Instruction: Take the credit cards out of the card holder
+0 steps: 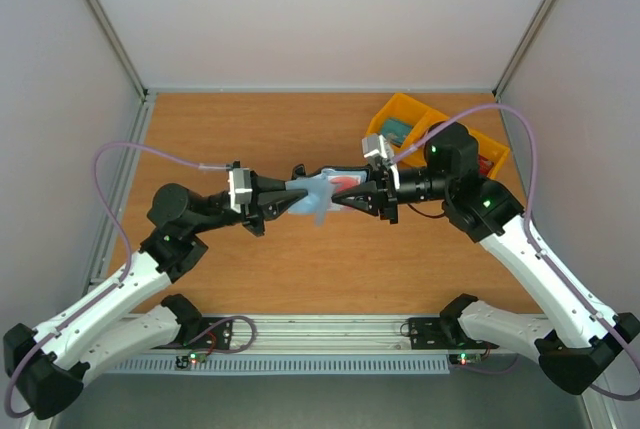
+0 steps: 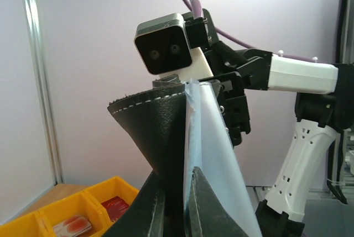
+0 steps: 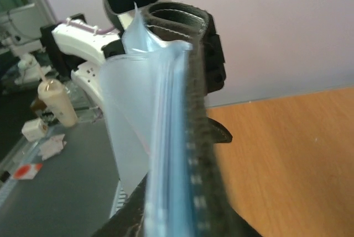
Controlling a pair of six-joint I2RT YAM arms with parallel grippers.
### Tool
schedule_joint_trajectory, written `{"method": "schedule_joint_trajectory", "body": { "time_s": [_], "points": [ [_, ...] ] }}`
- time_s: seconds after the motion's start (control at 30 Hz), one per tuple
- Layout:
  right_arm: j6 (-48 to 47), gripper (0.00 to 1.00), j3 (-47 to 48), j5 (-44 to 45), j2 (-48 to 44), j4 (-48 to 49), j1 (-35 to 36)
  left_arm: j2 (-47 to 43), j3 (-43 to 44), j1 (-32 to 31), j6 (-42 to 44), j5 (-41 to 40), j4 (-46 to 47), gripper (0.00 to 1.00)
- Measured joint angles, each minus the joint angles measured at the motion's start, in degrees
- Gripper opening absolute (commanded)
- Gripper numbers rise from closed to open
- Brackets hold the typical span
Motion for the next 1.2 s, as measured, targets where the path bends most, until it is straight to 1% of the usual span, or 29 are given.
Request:
{"method": "schedule_joint_trajectory", "body": {
  "time_s": [0.03, 0.07, 0.1, 0.13, 0.17, 0.23, 0.3, 0.33, 0.47, 0.53, 0.63, 0.73, 0.83, 0.9, 0.97, 1.03, 1.13, 1.2],
  "points": [
    [0.3, 0.02, 0.0, 0.7, -0.2, -0.3, 0.0, 0.0, 0.0, 0.0, 0.0, -1.0, -0.3, 0.00],
    [0.6, 0.01, 0.0, 1.5, -0.2, -0.5, 0.0, 0.0, -0.1, 0.0, -0.2, -2.2, -0.6, 0.00],
    [1.2, 0.01, 0.1, 2.5, -0.2, -1.0, 0.0, -0.1, -0.1, -0.1, -0.2, -3.5, -1.3, 0.07],
    [1.6, 0.01, 0.2, 3.4, -0.2, -1.4, 0.0, -0.1, -0.2, -0.1, -0.2, -4.7, -1.8, 0.26],
    [2.3, 0.01, 0.5, 4.7, 0.0, -2.0, 0.0, 0.0, -0.4, -0.1, -0.2, -5.9, -2.2, 0.43],
    [3.6, 0.01, 1.1, 7.1, 0.7, -3.1, 0.0, 0.0, -0.9, -0.2, 0.6, -7.9, -2.8, 0.66],
    [5.0, 0.01, 1.4, 9.7, 1.4, -4.2, 0.1, 0.0, -1.6, -0.1, 1.4, -8.3, -3.5, 0.96],
    [6.0, 0.01, 1.7, 11.8, 1.7, -4.9, 0.1, 0.1, -2.0, -0.1, 1.9, -8.3, -4.0, 0.99],
    [10.9, 0.01, 3.3, 20.7, 3.9, -7.0, 0.1, 0.7, -3.1, -0.1, 2.5, -9.4, -6.4, 0.99],
    [13.1, 0.01, 4.2, 23.6, 5.2, -7.2, 0.7, 1.3, -3.2, -0.2, 3.3, -10.6, -6.9, 0.99],
    [14.8, 0.01, 6.0, 29.4, 7.6, -8.1, 4.7, 2.3, -3.2, -0.4, 4.9, -13.1, -7.0, 0.99],
    [14.8, 0.01, 9.3, 36.9, 10.4, -10.1, 10.3, 3.4, -3.2, -0.4, 7.5, -16.7, -7.0, 1.00],
    [14.8, 0.01, 14.3, 47.8, 13.8, -14.3, 14.7, 3.7, -3.3, -0.7, 10.1, -19.5, -7.0, 0.99],
    [14.8, 0.01, 17.5, 55.4, 16.2, -17.5, 16.0, 3.7, -3.3, -0.8, 12.3, -21.1, -7.0, 0.99],
    [14.4, 0.01, 20.5, 65.0, 18.9, -20.8, 16.2, 3.5, -3.7, -1.1, 15.0, -22.9, -7.0, 0.99],
    [13.8, 0.01, 21.7, 73.4, 21.5, -24.0, 15.0, 3.1, -4.0, -1.3, 17.6, -24.7, -7.0, 0.99],
    [13.7, 0.01, 22.9, 80.4, 25.7, -30.2, 10.6, 1.6, -4.3, -1.3, 20.0, -25.1, -7.0, 0.99],
    [14.0, 0.01, 24.2, 83.2, 28.8, -34.2, 8.1, 0.6, -4.6, -1.3, 20.3, -23.3, -7.0, 0.96]
  ]
}}
